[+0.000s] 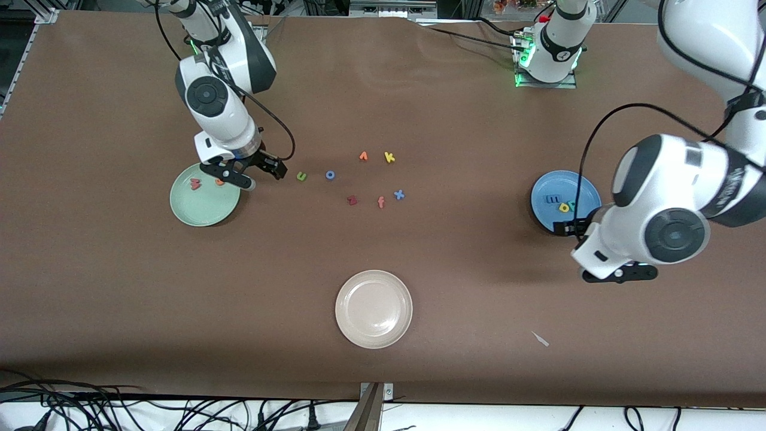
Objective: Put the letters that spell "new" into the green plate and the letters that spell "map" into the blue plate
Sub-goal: 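Reach the green n with the right gripper while the left gripper releases the m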
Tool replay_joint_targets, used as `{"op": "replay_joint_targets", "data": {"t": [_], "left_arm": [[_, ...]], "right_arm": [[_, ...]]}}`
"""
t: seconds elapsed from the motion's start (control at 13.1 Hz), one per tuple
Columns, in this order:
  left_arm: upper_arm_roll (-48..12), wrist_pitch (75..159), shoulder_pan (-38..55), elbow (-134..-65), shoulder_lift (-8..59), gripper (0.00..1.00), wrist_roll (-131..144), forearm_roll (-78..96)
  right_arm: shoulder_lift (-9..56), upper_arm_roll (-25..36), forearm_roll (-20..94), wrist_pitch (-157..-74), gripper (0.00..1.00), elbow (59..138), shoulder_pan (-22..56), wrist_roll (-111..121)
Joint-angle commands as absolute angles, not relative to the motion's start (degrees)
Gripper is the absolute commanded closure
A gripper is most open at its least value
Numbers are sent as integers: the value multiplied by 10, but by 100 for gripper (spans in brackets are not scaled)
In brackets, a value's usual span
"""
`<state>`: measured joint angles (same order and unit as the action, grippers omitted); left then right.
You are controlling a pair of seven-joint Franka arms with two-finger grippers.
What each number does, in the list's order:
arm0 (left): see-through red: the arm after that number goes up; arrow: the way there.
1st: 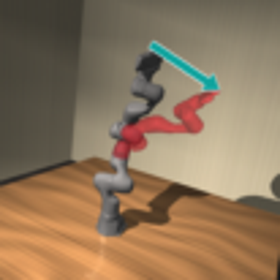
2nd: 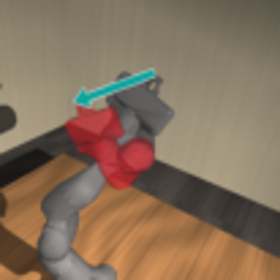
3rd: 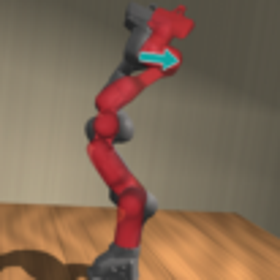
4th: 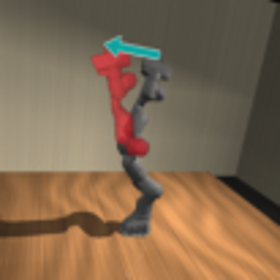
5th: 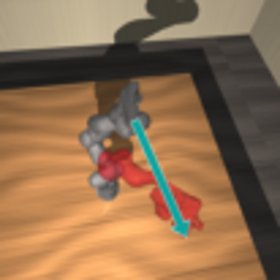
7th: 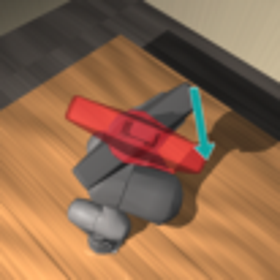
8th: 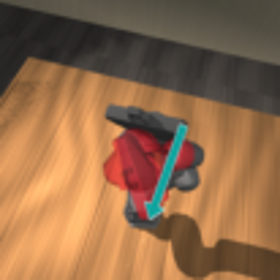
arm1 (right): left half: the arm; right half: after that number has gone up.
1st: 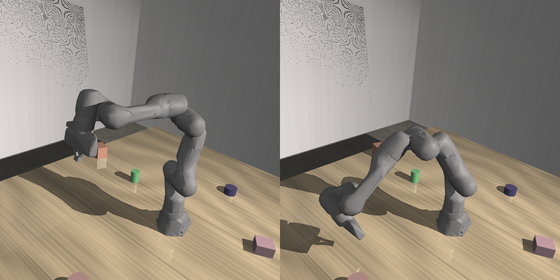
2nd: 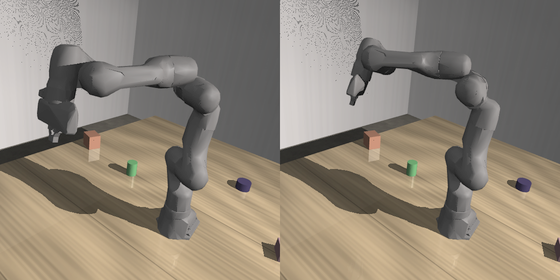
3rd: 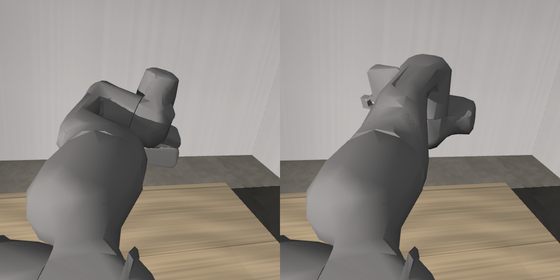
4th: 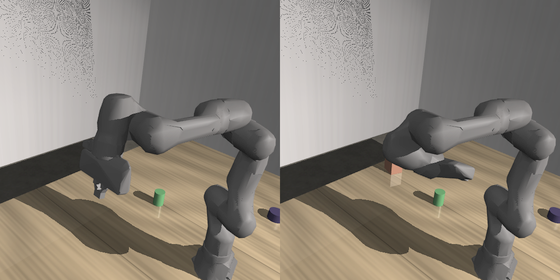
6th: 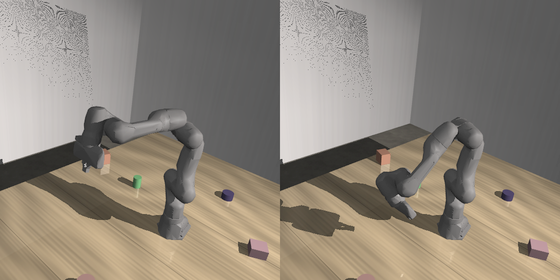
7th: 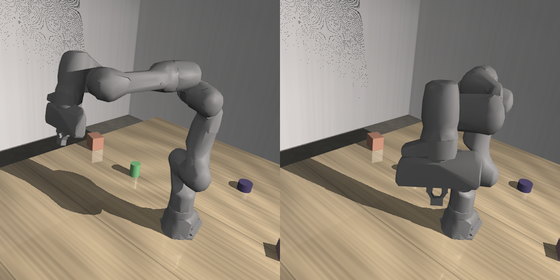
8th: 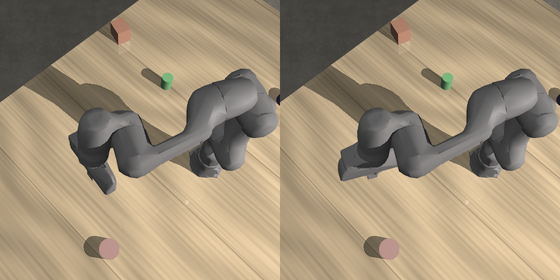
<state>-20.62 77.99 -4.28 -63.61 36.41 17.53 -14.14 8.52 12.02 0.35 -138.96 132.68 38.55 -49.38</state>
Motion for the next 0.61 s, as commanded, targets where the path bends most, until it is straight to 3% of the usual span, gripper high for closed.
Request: {"op": "replay_joint_targets", "data": {"t": [0.0, 0.23, 0.53], "left_arm": [[-141, 767, -34, -644, 311, 0, 121, -47], [-84, 806, -34, -709, 254, 0, 89, 38], [-73, 931, -33, -858, 158, 0, 73, 45]], "right_arm": [[127, 92, 11, -1444, 5, 1332, 385, -550], [167, 57, 10, -1476, 5, 1332, 385, -628], [189, 40, 10, -1499, 11, 1332, 385, -660]]}}
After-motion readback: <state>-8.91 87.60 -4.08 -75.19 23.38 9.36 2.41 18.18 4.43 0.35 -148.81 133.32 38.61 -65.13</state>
